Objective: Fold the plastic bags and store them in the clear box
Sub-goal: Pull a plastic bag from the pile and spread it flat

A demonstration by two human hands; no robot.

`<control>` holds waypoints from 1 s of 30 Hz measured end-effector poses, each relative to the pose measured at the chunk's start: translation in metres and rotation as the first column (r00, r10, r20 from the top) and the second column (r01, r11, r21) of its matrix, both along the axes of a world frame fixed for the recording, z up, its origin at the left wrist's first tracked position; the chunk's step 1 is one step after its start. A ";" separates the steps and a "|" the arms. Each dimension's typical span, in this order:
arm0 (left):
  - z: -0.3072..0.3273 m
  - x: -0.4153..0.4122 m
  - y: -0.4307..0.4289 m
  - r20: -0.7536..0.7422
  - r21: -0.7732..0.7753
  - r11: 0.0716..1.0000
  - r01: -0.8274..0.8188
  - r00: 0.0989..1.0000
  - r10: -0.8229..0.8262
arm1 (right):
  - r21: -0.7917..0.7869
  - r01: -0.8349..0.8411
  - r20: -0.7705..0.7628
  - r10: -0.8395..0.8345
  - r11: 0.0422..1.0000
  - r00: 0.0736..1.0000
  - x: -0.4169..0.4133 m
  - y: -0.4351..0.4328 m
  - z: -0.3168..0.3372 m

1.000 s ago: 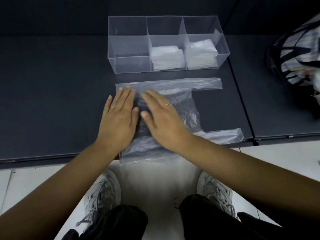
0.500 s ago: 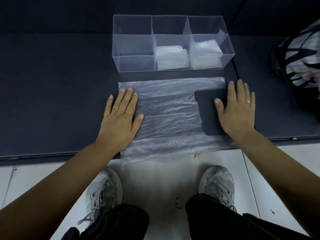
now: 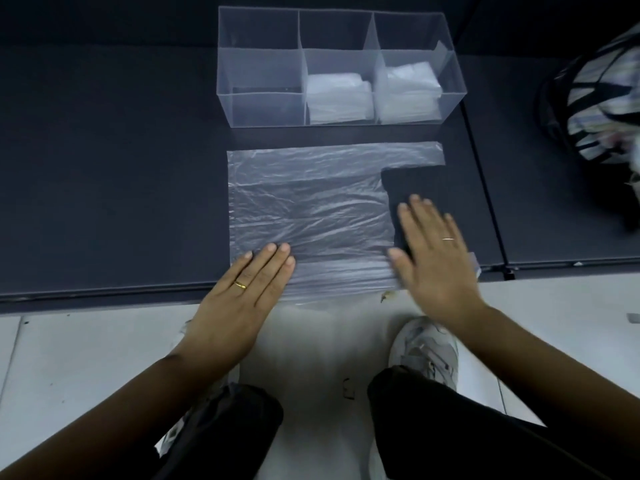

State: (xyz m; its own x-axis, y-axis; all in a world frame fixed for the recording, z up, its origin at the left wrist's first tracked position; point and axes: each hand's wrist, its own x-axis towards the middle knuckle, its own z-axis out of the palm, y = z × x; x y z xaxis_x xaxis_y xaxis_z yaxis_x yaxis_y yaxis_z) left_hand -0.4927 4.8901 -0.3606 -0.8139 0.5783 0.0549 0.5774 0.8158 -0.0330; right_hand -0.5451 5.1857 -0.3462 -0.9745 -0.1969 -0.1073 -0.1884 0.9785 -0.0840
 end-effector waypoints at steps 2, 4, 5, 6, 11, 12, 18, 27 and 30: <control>0.001 -0.001 -0.001 -0.006 0.007 1.000 -0.004 1.000 0.004 | -0.031 0.132 -0.046 -0.133 0.991 0.990 0.004 0.040 0.002; 0.003 -0.002 -0.001 -0.002 0.022 1.000 -0.003 1.000 0.003 | -0.051 0.240 -0.066 -0.243 0.969 0.968 0.005 0.064 0.006; 0.004 -0.002 -0.001 0.010 0.032 1.000 -0.002 1.000 0.001 | -0.069 0.262 -0.068 -0.267 0.963 0.961 0.006 0.066 0.008; 0.006 -0.002 0.000 0.028 0.044 0.999 0.001 1.000 -0.002 | -0.107 0.243 -0.072 -0.251 0.964 0.965 0.007 0.062 0.012; 0.019 -0.004 -0.003 0.004 0.178 0.983 0.044 0.999 -0.045 | -0.316 -0.307 -0.020 0.317 0.898 0.948 0.031 -0.037 0.024; 0.023 -0.005 -0.003 -0.014 0.220 0.974 0.049 0.999 -0.047 | -0.276 -0.410 -0.049 0.413 0.869 0.909 0.035 -0.055 0.021; 0.051 -0.012 -0.014 0.190 0.554 0.815 -0.168 0.979 0.073 | -0.302 -0.337 -0.284 0.253 0.892 0.925 0.028 -0.054 0.016; 0.089 -0.051 -0.045 0.742 0.543 0.548 -0.636 0.669 0.041 | -0.572 0.226 0.221 -0.117 0.788 0.968 -0.004 0.046 0.054; 0.090 -0.057 -0.026 0.810 0.560 0.462 -0.688 0.573 -0.127 | -0.603 0.225 0.276 -0.064 0.766 0.959 -0.015 0.046 0.058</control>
